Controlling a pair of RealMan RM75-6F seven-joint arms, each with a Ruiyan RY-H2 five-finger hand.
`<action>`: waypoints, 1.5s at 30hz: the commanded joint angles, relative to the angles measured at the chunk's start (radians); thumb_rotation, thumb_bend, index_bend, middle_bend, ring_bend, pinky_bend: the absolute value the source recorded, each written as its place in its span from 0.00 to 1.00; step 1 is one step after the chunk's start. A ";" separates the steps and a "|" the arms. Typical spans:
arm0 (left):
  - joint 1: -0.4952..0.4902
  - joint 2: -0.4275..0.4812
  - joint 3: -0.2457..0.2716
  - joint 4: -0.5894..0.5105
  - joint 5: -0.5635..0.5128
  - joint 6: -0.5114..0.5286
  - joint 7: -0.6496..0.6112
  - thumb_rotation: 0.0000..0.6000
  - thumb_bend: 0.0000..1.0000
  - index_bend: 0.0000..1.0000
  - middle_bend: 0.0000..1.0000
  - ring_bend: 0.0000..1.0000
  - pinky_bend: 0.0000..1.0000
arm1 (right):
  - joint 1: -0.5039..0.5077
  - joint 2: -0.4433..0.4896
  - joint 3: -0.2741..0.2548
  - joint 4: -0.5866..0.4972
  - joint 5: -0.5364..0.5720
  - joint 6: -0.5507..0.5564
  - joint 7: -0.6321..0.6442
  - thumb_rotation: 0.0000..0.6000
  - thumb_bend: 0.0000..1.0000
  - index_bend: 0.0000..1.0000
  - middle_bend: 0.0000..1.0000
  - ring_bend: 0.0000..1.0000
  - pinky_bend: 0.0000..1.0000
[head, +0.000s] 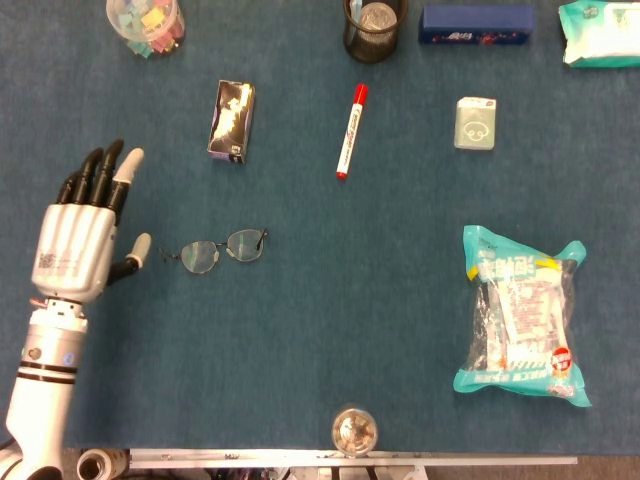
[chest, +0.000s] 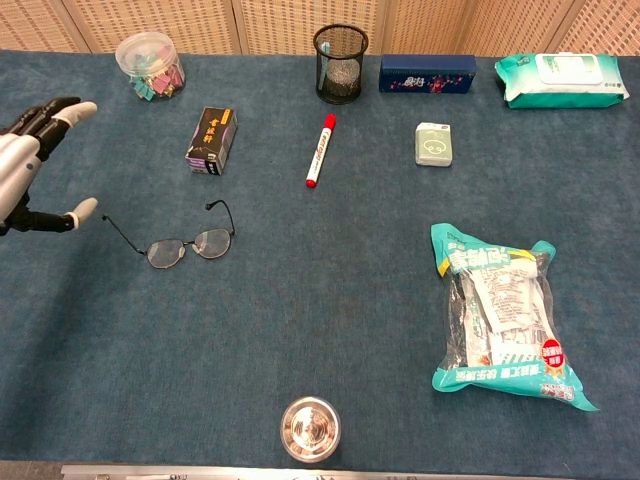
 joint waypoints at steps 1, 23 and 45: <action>-0.009 -0.010 -0.006 -0.027 -0.002 -0.006 0.027 1.00 0.33 0.00 0.00 0.00 0.17 | -0.002 -0.001 -0.001 0.002 0.000 0.001 0.004 1.00 0.37 0.31 0.33 0.26 0.36; -0.073 -0.138 -0.012 0.041 -0.030 -0.103 0.022 1.00 0.33 0.00 0.00 0.00 0.17 | -0.024 0.004 -0.005 0.015 0.003 0.021 0.036 1.00 0.37 0.31 0.33 0.26 0.36; -0.124 -0.241 -0.010 0.197 -0.068 -0.191 -0.052 1.00 0.33 0.00 0.00 0.00 0.17 | -0.036 0.013 -0.002 0.010 0.009 0.029 0.038 1.00 0.37 0.31 0.32 0.26 0.36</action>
